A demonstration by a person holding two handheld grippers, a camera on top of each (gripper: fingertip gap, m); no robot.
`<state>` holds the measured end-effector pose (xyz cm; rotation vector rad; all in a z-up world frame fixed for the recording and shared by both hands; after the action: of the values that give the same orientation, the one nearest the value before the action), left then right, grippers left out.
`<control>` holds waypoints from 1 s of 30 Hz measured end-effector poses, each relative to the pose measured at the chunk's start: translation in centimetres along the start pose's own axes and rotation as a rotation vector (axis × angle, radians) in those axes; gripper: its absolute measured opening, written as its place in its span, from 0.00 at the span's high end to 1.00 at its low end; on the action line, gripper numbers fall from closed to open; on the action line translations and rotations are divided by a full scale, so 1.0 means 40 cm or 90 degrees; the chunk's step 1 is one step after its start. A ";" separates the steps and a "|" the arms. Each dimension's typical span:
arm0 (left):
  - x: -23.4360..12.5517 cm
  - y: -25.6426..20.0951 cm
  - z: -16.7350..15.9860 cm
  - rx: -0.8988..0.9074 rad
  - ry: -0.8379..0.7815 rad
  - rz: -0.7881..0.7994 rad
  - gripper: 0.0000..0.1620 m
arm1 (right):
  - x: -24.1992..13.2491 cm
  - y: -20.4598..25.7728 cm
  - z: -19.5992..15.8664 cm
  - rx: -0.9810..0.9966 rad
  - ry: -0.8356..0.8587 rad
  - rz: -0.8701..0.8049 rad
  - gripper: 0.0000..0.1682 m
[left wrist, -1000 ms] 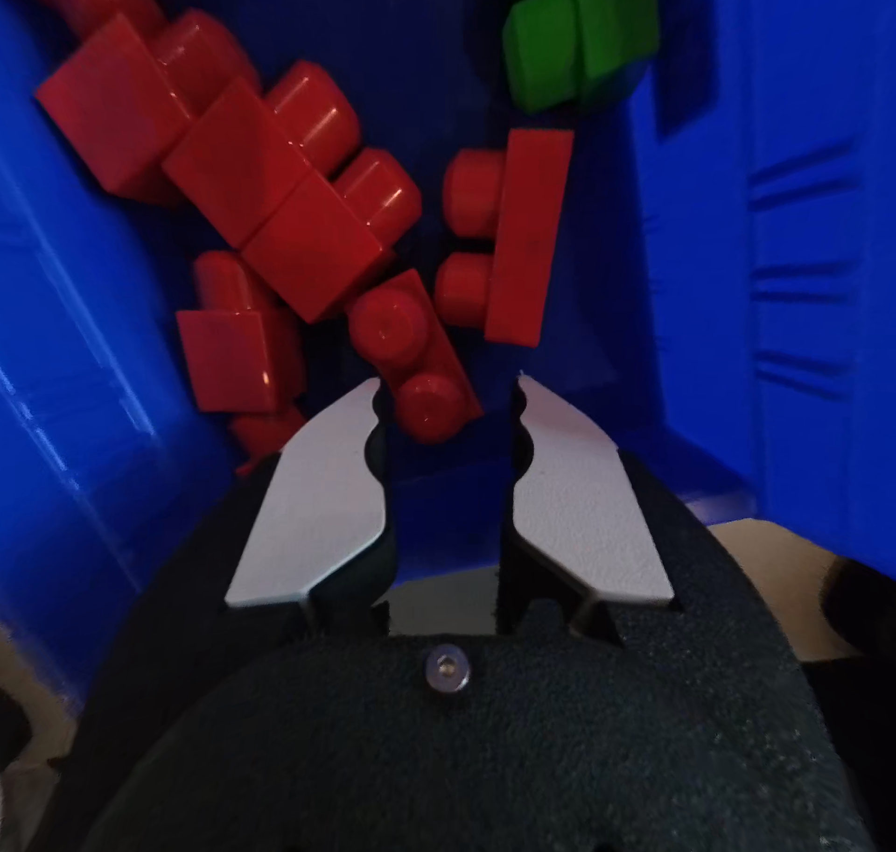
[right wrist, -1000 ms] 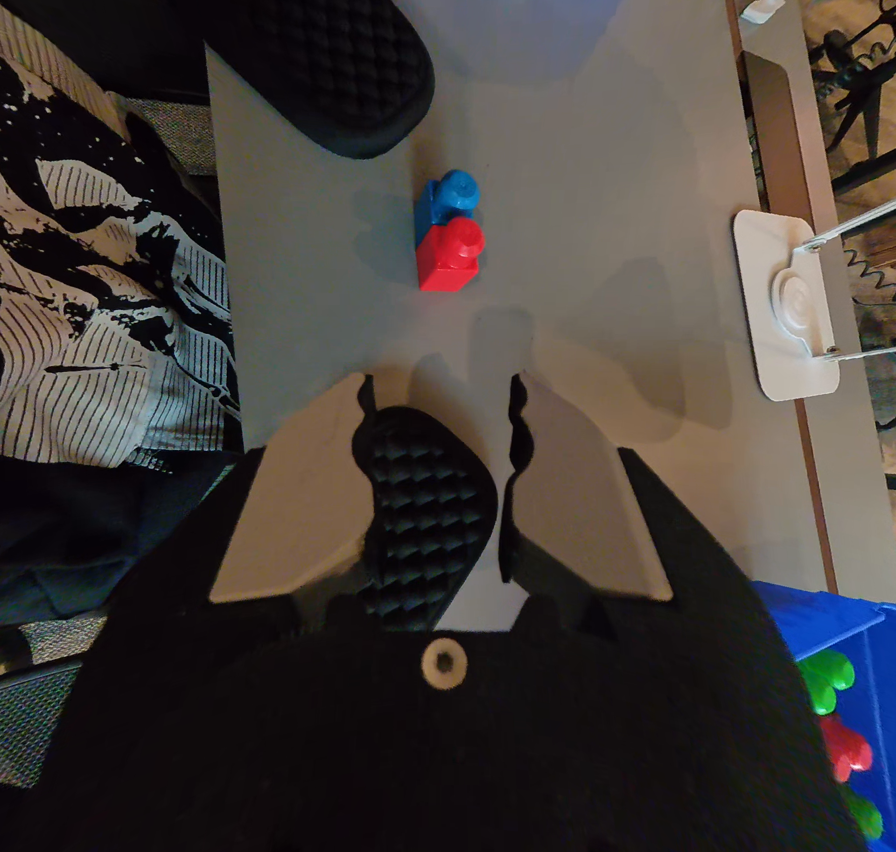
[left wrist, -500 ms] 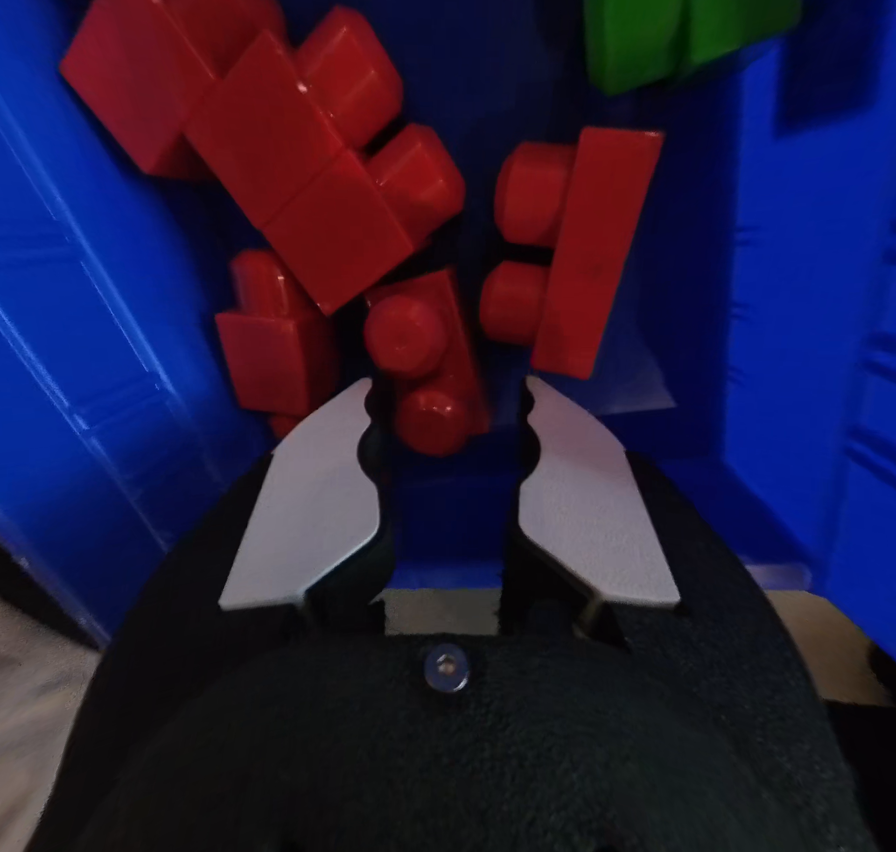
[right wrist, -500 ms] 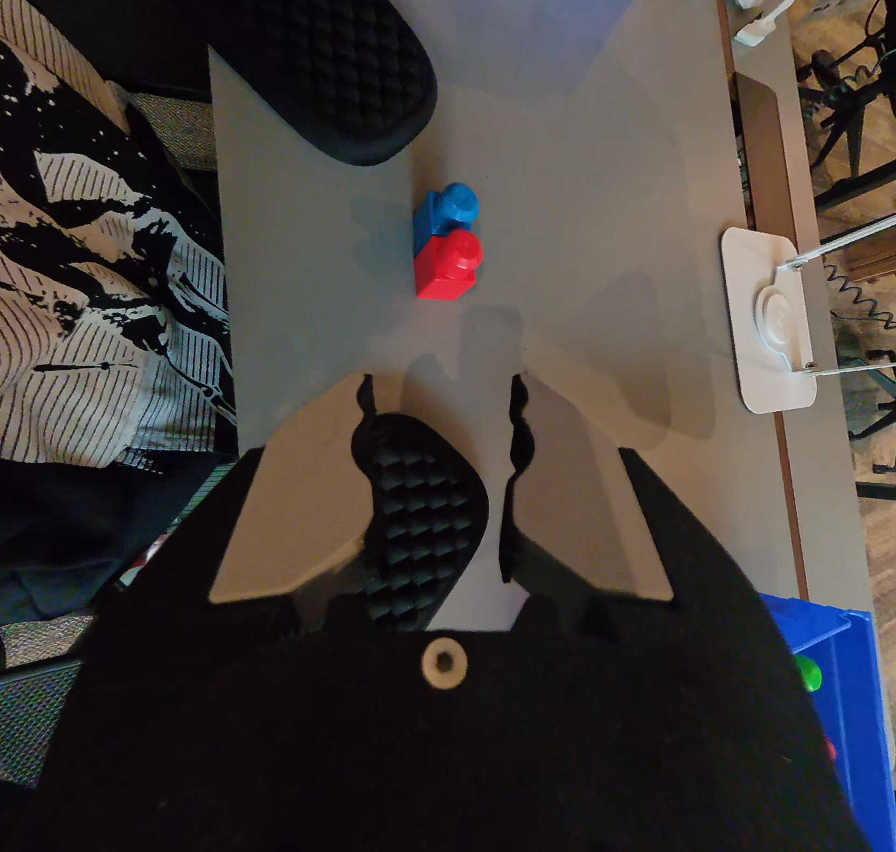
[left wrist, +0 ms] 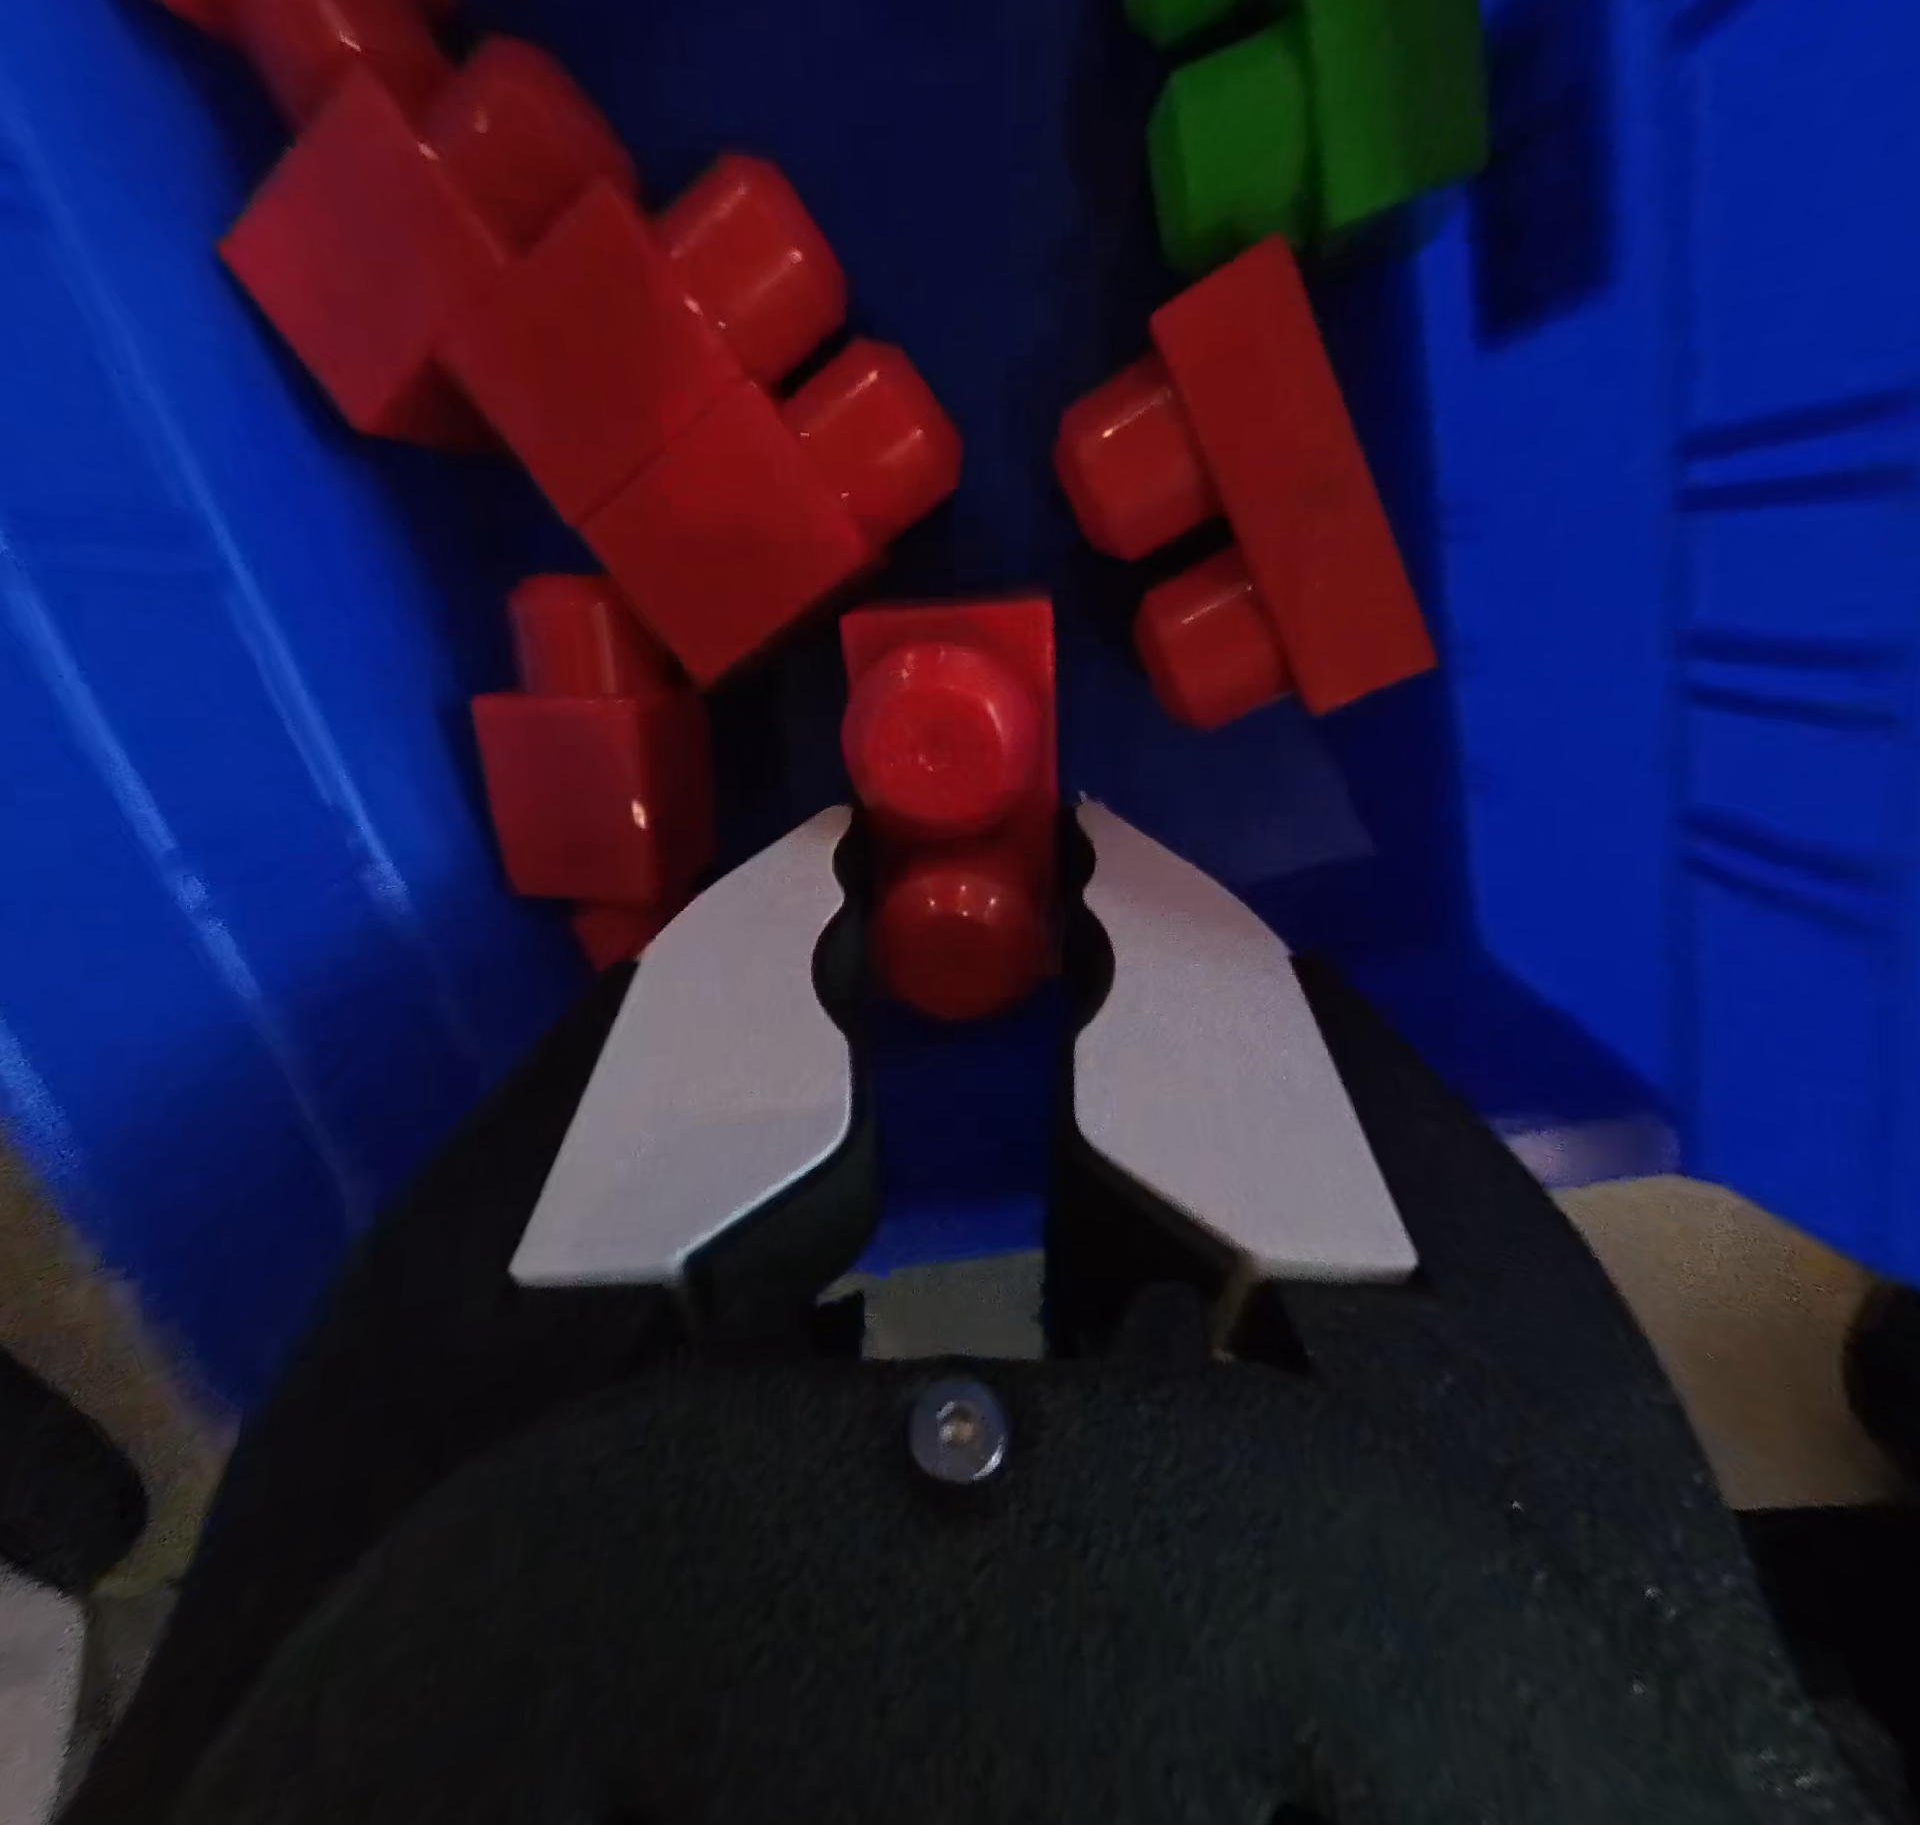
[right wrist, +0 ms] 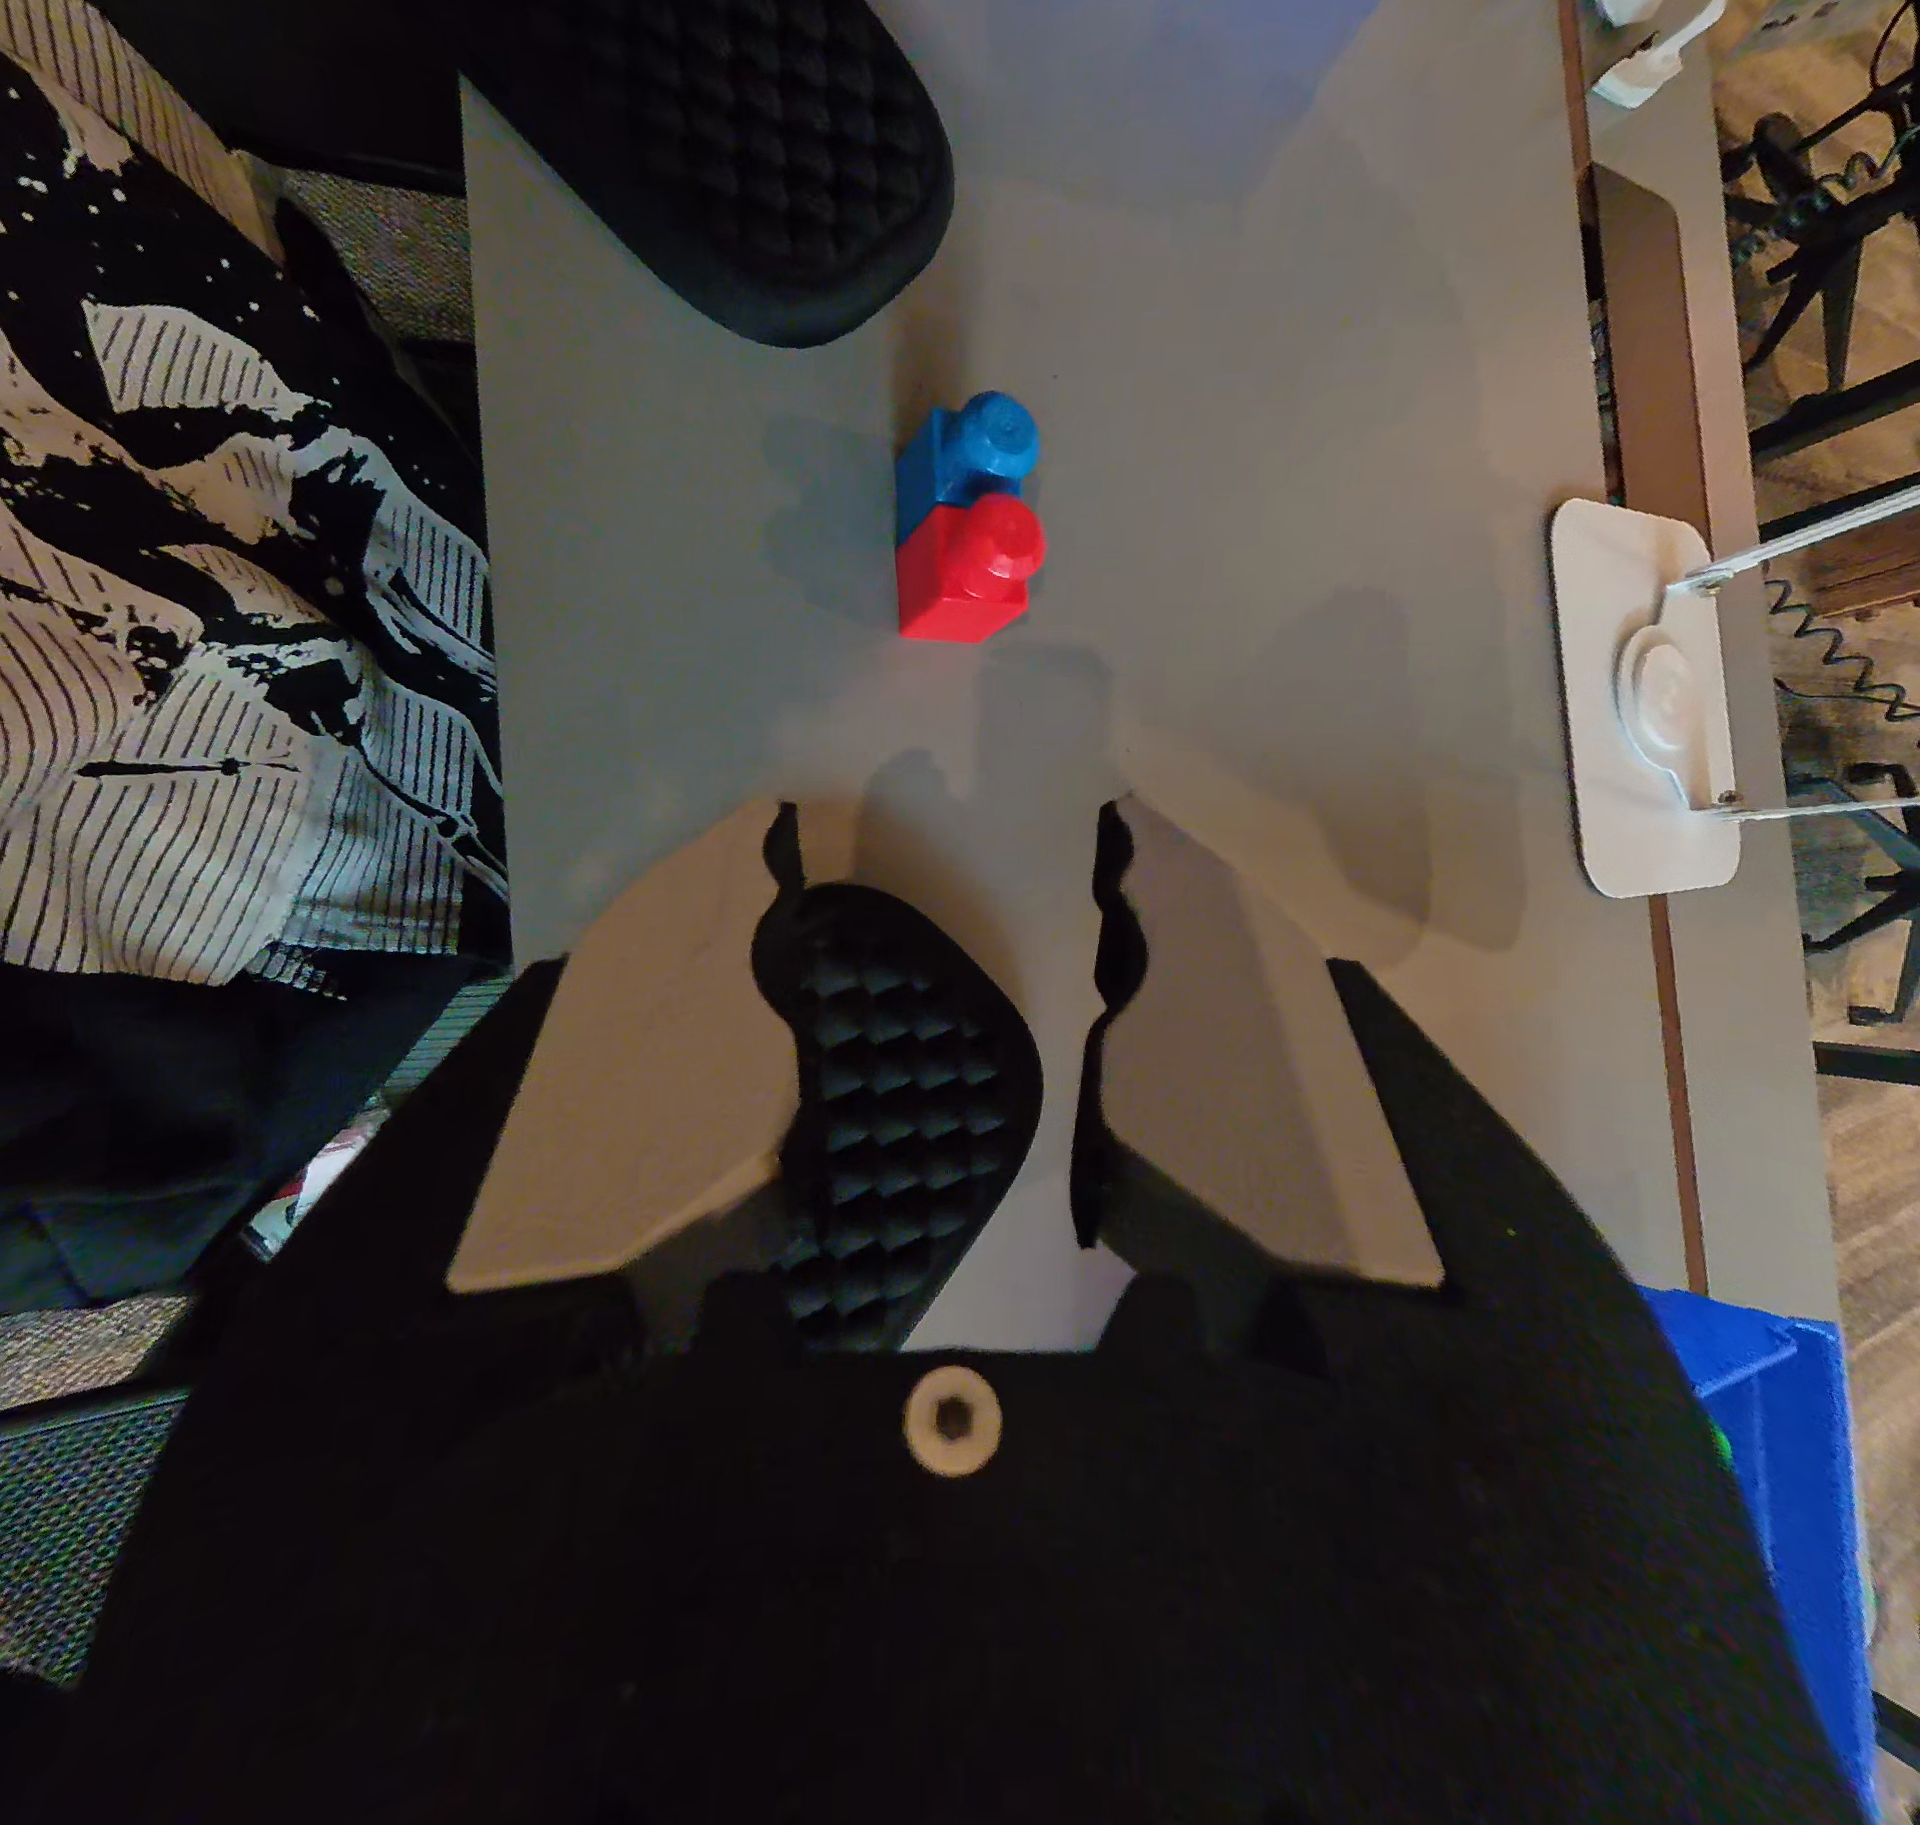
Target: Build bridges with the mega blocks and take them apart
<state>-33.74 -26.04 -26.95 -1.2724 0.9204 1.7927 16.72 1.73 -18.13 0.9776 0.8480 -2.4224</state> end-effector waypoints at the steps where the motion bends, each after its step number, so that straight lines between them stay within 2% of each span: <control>1: -0.018 0.004 -0.003 0.003 -0.017 0.006 0.78 | 0.002 0.000 0.000 0.000 0.001 0.001 0.68; 7: -0.148 -0.013 -0.012 0.033 -0.155 -0.005 0.79 | 0.016 0.002 0.020 -0.005 -0.016 0.011 0.68; 12: -0.269 -0.121 -0.010 0.128 -0.292 -0.068 0.79 | 0.034 0.015 0.049 -0.022 -0.032 0.030 0.68; 20: -0.382 -0.425 -0.027 0.372 -0.396 -0.169 0.79 | 0.064 0.019 0.149 -0.025 -0.148 0.055 0.68; 26: -0.400 -0.682 -0.058 0.572 -0.399 -0.223 0.79 | 0.103 0.030 0.241 -0.030 -0.254 0.071 0.68; 30: -0.395 -0.804 -0.074 0.668 -0.390 -0.244 0.79 | 0.124 0.035 0.273 -0.023 -0.297 0.087 0.67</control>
<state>-0.71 -16.11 -16.86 -0.1767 0.9465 1.0013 8.82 -7.18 -16.01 0.4094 0.6288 -2.3626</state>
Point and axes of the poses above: each gripper's, where its closed fingertips meet, x out along the fingers, z out of its top, y = z × x across the jaws, the point moved 6 cm from there along -x, back along the fingers, and after that the axes turned 2 degrees about x, right-handed, at the moved point
